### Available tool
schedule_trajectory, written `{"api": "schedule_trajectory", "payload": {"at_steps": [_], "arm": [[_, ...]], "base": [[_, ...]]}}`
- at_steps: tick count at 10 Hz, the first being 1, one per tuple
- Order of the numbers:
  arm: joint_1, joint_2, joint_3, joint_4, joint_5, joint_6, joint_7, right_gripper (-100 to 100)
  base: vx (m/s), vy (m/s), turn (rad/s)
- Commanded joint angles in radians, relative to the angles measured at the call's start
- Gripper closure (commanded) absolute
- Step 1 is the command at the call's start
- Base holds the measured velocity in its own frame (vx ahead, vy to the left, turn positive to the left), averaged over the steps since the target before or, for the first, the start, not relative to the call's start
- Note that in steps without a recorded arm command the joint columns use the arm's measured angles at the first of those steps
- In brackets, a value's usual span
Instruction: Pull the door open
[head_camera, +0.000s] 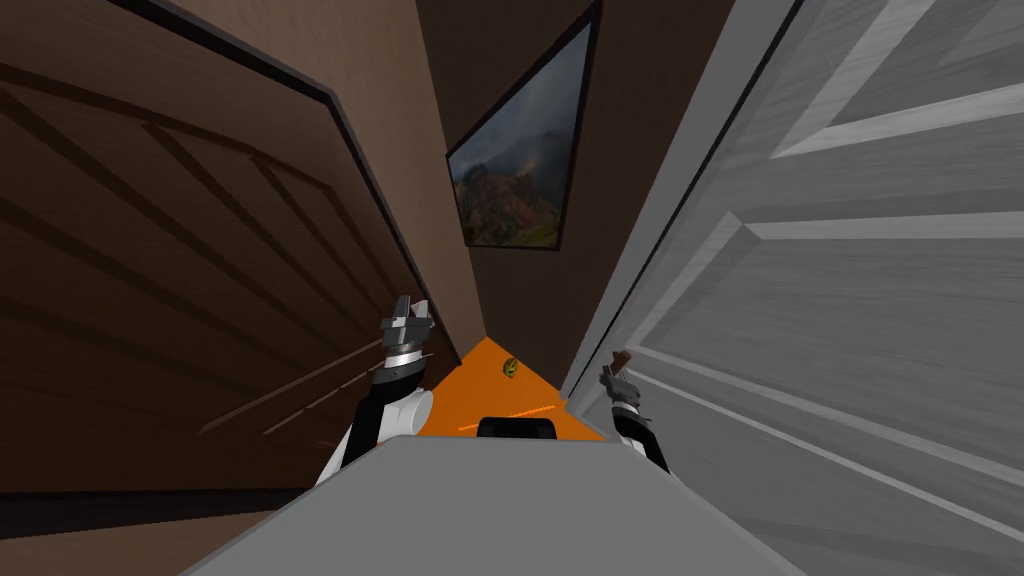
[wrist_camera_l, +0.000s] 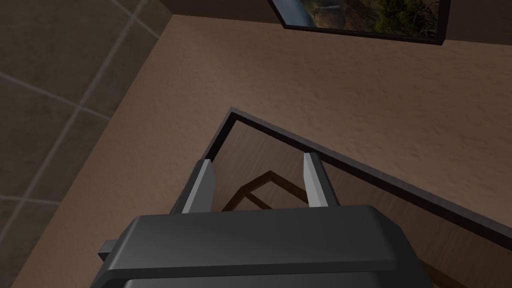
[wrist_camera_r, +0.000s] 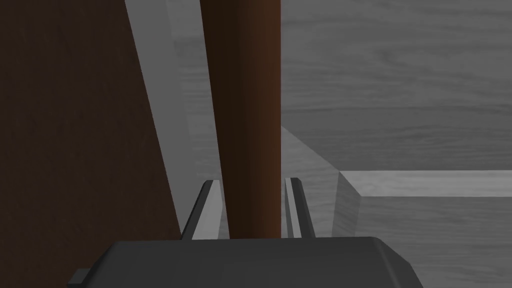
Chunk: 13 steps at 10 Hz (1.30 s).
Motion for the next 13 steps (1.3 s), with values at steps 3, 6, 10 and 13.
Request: {"api": "schedule_trajectory", "payload": {"at_steps": [3,6,10,13], "arm": [[0.007,-0.017,0.042,-0.016,0.022,0.005,-0.030,100],[0.015,-0.025,0.064,-0.025,0.034,0.000,-0.041,100],[0.038,-0.055,0.131,-0.057,0.069,-0.014,-0.079,100],[0.048,-0.069,0.160,-0.061,0.084,-0.027,-0.098,100]], "base": [[-0.216,0.013,0.053],[-0.166,0.002,0.043],[-0.251,-0.020,0.070],[-0.167,0.014,0.040]]}}
